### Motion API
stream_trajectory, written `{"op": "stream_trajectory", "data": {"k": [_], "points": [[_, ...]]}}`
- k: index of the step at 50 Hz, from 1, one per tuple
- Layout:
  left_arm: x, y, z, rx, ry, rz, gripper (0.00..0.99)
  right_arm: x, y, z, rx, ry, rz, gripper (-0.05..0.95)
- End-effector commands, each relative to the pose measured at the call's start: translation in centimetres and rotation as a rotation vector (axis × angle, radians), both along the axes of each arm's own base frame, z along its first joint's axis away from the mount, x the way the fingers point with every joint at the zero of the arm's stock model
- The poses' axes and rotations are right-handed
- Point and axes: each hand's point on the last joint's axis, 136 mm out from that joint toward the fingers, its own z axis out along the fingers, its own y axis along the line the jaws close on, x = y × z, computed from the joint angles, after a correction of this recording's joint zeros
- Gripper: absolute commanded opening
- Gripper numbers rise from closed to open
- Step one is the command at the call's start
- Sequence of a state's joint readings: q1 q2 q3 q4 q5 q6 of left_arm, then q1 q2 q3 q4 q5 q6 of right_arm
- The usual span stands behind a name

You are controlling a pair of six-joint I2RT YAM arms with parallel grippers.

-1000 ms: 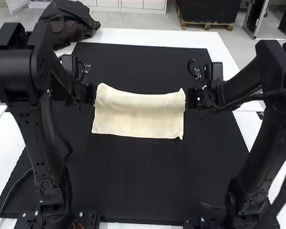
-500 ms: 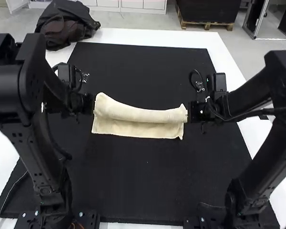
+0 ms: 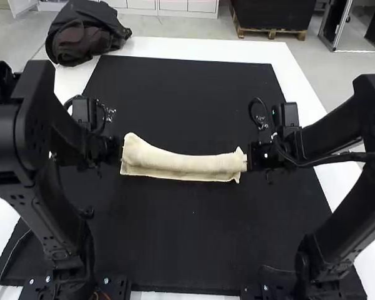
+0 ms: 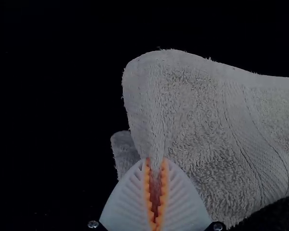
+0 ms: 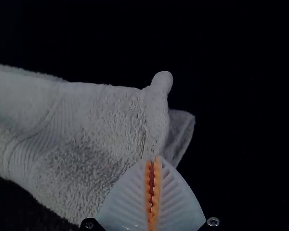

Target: Fold the towel.

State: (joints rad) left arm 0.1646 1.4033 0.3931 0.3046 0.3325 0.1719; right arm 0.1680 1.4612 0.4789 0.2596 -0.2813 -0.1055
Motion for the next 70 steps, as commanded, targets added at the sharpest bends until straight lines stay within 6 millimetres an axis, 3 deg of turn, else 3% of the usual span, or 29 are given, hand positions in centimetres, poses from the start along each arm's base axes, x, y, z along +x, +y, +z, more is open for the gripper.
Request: {"op": "stream_trajectory", "data": {"k": [1, 4, 7, 10, 12, 14, 16, 17, 25, 30, 42, 70], "points": [[-0.2, 0.6, -0.1, 0.027, -0.021, 0.013, 0.028, -0.7, 0.4, -1.0, -0.005, 0.024, 0.037, -0.02], [-0.6, 0.7, -0.6, 0.038, -0.015, 0.016, 0.041, -1.0, 0.4, -1.7, -0.007, 0.043, 0.042, -0.02], [-1.1, 0.7, -1.3, 0.051, 0.001, 0.011, 0.136, -1.1, 0.4, -1.9, -0.008, 0.048, 0.041, -0.01], [-1.6, 0.7, -2.1, 0.057, 0.015, 0.006, 0.282, -1.0, 0.4, -2.1, -0.007, 0.048, 0.040, 0.11], [-1.8, 0.7, -2.5, 0.062, 0.020, 0.005, 0.495, -0.9, 0.4, -2.1, -0.008, 0.049, 0.038, 0.16], [-1.9, 0.8, -2.7, 0.071, 0.026, 0.007, 0.705, -0.9, 0.2, -2.4, -0.016, 0.052, 0.031, 0.29], [-2.0, 1.2, -3.0, 0.085, 0.027, 0.018, 0.943, -0.9, 0.2, -2.6, -0.017, 0.058, 0.031, 0.35], [-2.0, 1.2, -3.0, 0.087, 0.026, 0.019, 0.980, -0.9, 0.2, -2.7, -0.017, 0.063, 0.028, 0.39], [-1.7, 2.0, -2.5, 0.081, -0.004, 0.054, 0.980, -0.9, 0.0, -3.2, -0.016, 0.081, 0.018, 0.64], [-1.1, 3.4, -1.4, 0.078, -0.053, 0.094, 0.980, -0.8, 0.1, -3.0, -0.012, 0.077, 0.021, 0.70], [-0.8, 6.1, -0.5, 0.075, -0.085, 0.162, 0.977, -0.2, 0.5, -2.3, 0.000, 0.059, 0.031, 0.71], [-0.6, 6.4, 1.0, 0.062, -0.133, 0.167, 0.975, 1.3, 1.4, -3.6, 0.018, 0.101, 0.040, 0.74]]}}
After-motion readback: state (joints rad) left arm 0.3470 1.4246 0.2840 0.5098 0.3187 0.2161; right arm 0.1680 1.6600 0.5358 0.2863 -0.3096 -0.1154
